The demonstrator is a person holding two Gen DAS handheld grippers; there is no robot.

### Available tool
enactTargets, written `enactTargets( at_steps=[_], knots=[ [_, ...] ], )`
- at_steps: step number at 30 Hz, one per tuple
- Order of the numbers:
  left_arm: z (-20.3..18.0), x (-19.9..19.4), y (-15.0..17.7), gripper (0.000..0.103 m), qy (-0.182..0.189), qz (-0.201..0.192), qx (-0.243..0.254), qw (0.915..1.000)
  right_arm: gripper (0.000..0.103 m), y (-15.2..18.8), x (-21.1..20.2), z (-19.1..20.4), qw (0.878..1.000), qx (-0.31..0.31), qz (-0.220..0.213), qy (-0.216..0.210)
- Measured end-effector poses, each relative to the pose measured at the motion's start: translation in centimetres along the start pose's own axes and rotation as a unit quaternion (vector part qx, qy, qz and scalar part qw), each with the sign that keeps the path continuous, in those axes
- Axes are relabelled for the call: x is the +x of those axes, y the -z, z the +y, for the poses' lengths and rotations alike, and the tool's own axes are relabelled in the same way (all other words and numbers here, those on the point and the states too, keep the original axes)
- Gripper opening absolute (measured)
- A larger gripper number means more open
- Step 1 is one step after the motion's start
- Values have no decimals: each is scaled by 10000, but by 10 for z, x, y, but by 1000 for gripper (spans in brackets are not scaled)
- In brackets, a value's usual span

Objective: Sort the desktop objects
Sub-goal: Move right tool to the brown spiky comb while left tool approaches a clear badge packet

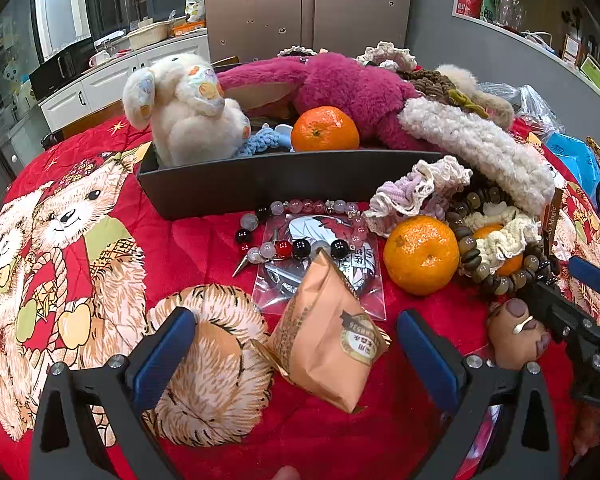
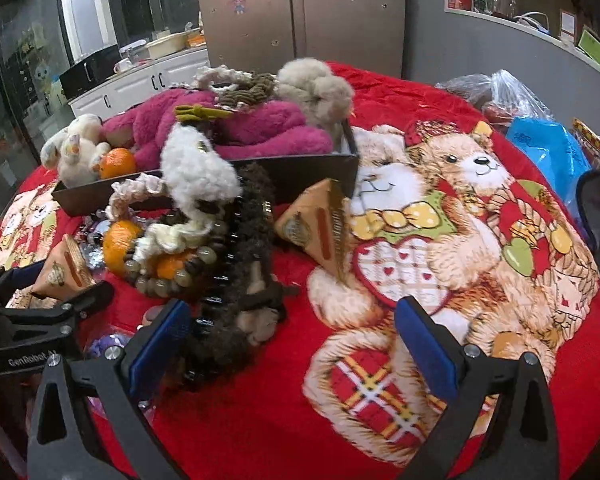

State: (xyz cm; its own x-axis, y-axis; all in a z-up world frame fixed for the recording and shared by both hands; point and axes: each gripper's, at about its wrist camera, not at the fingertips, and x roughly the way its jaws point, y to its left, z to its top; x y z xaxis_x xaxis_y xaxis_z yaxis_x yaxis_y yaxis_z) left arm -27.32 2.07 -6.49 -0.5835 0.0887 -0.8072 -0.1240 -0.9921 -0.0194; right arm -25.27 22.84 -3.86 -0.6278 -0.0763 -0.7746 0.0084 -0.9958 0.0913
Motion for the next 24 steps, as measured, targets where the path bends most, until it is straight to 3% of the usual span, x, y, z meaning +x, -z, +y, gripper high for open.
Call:
enactTargets(
  at_steps=[3, 6, 7, 13, 16, 18, 19, 22, 24],
  knots=[
    [0, 0, 0, 103, 4, 1, -7, 10000, 101, 1, 3, -1, 9999, 91, 53, -122],
    [1, 0, -1, 103, 6, -1, -3, 10000, 101, 2, 5, 1, 9984, 119, 89, 539],
    [-1, 0, -1, 103, 0, 0, 2, 10000, 100, 2, 6, 3, 9982, 103, 114, 577],
    [-1, 0, -1, 103, 0, 0, 0, 10000, 86, 3, 6, 1, 9990, 289, 106, 309],
    [0, 0, -1, 103, -3, -2, 2, 10000, 65, 3, 3, 2, 9990, 347, 21, 288],
    [-1, 0, -1, 103, 1, -1, -1, 10000, 39, 4, 2, 5, 9990, 266, 9, 359],
    [-1, 1, -1, 103, 7, -4, 0, 10000, 39, 4, 2, 7, 9990, 232, -4, 389],
    [-2, -3, -1, 85, 75, -111, 75, 9999, 36, 5, 0, 6, 9991, 256, -21, 340],
    [-6, -7, 1, 66, 106, -205, 170, 9996, 36, 6, -2, 2, 9992, 338, -61, 215]
  ],
)
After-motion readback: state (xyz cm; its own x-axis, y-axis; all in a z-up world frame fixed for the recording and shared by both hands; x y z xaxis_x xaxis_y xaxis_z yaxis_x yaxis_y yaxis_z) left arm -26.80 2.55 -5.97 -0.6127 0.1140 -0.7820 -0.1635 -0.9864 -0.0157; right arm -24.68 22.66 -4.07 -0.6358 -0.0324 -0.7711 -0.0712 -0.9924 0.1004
